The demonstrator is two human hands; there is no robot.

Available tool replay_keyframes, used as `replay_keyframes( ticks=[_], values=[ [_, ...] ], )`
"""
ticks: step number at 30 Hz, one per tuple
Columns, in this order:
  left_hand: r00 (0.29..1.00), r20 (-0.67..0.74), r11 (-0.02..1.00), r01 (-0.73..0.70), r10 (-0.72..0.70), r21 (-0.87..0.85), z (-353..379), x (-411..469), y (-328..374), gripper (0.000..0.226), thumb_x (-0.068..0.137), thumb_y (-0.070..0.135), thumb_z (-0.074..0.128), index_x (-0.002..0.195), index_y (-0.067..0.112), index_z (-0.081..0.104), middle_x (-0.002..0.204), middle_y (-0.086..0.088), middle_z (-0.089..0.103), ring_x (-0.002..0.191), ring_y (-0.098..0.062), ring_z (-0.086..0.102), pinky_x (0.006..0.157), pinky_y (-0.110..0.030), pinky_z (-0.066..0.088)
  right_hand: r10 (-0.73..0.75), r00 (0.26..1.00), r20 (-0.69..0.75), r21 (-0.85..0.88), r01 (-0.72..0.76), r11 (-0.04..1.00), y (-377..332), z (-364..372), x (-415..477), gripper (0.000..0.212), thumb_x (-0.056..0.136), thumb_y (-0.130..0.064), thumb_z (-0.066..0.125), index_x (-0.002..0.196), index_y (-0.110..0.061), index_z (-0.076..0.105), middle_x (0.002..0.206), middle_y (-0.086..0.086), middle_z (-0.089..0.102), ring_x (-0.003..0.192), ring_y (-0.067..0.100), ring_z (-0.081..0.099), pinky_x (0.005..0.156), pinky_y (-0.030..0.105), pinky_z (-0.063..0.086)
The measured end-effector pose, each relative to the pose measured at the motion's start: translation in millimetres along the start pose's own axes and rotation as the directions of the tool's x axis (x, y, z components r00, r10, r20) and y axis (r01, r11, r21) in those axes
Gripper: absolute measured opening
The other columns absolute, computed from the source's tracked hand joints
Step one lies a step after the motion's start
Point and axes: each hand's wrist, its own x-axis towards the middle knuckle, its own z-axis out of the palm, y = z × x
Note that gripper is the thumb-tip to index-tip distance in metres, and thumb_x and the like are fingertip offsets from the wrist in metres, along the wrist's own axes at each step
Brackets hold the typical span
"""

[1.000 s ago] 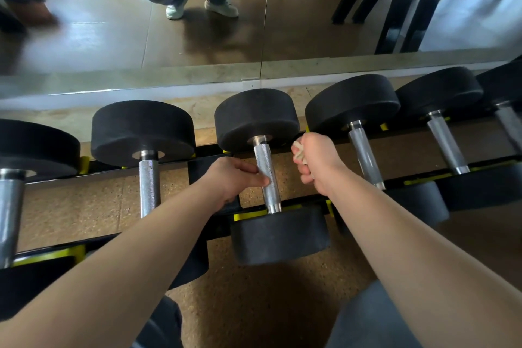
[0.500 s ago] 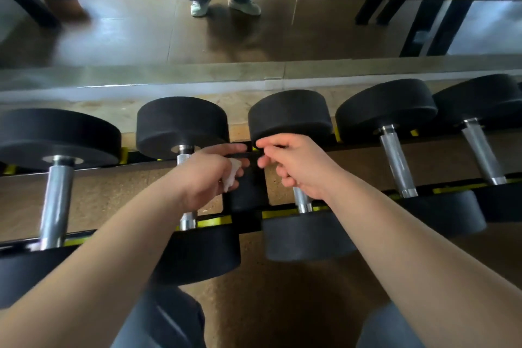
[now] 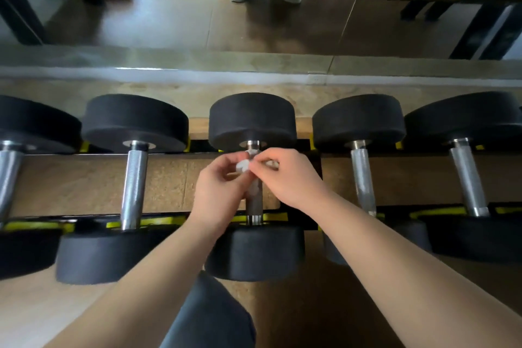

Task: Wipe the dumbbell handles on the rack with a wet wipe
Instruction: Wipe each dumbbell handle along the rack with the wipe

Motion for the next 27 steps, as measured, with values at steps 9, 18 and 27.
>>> replay_keyframes(
  ticks=[9, 18, 27],
  values=[
    [0.995, -0.083, 0.999, 0.046, -0.046, -0.005, -1.4, 6.2, -0.2, 0.023, 0.094, 0.008, 0.070, 0.100, 0.030, 0.074, 0.096, 0.009, 0.078, 0.094, -0.012, 0.074, 0.083, -0.035, 0.062, 0.052, 0.991, -0.122, 0.000, -0.052, 0.999, 3.7, 12.7, 11.4, 0.020, 0.103, -0.024, 0.058, 0.120, -0.023, 0.070, 0.119, -0.009, 0.069, 0.101, -0.001, 0.056, 0.074, 0.002, 0.035],
    [0.972, -0.166, 0.951, -0.116, 0.169, 0.286, 0.8, 4.3, -8.8, 0.007, 0.095, 0.026, 0.068, 0.095, 0.033, 0.071, 0.087, 0.013, 0.074, 0.084, -0.006, 0.072, 0.081, -0.043, 0.062, -0.069, 0.992, -0.108, 0.126, 0.083, 0.989, 19.1, 14.8, 20.3, 0.012, 0.101, -0.023, 0.059, 0.107, -0.025, 0.068, 0.102, -0.014, 0.066, 0.092, -0.003, 0.059, 0.072, 0.014, 0.045],
    [0.959, -0.219, 0.932, -0.094, 0.179, 0.351, 6.4, 2.3, -0.5, 0.010, 0.096, 0.019, 0.067, 0.094, 0.029, 0.069, 0.084, 0.008, 0.074, 0.078, -0.006, 0.072, 0.071, -0.033, 0.063, -0.222, 0.969, -0.110, 0.000, 0.224, 0.975, 20.0, 3.7, 10.6, 0.024, 0.099, -0.034, 0.065, 0.123, -0.030, 0.065, 0.119, -0.013, 0.067, 0.096, 0.000, 0.062, 0.067, 0.005, 0.042]
  ],
)
